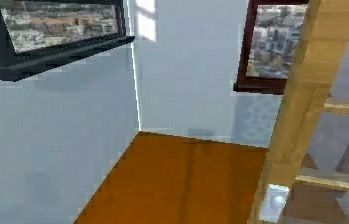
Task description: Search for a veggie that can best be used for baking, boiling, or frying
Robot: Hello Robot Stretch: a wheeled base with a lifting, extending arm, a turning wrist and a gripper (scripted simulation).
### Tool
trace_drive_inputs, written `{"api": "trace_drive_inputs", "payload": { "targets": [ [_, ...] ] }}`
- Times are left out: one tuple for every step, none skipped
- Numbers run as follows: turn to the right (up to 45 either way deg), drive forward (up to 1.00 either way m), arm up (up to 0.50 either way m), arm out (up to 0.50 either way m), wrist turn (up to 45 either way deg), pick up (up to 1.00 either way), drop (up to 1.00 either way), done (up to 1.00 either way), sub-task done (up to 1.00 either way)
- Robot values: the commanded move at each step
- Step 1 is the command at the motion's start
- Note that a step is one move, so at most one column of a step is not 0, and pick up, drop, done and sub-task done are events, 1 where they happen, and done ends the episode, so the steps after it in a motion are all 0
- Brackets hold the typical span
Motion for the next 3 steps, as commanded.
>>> {"api": "trace_drive_inputs", "payload": {
  "targets": [
    [0.0,0.85,0.0,0.0,0.0,0.0,0.0,0.0,0.0],
    [45.0,0.0,0.0,0.0,0.0,0.0,0.0,0.0,0.0],
    [15.0,0.0,0.0,0.0,0.0,0.0,0.0,0.0,0.0]
  ]
}}
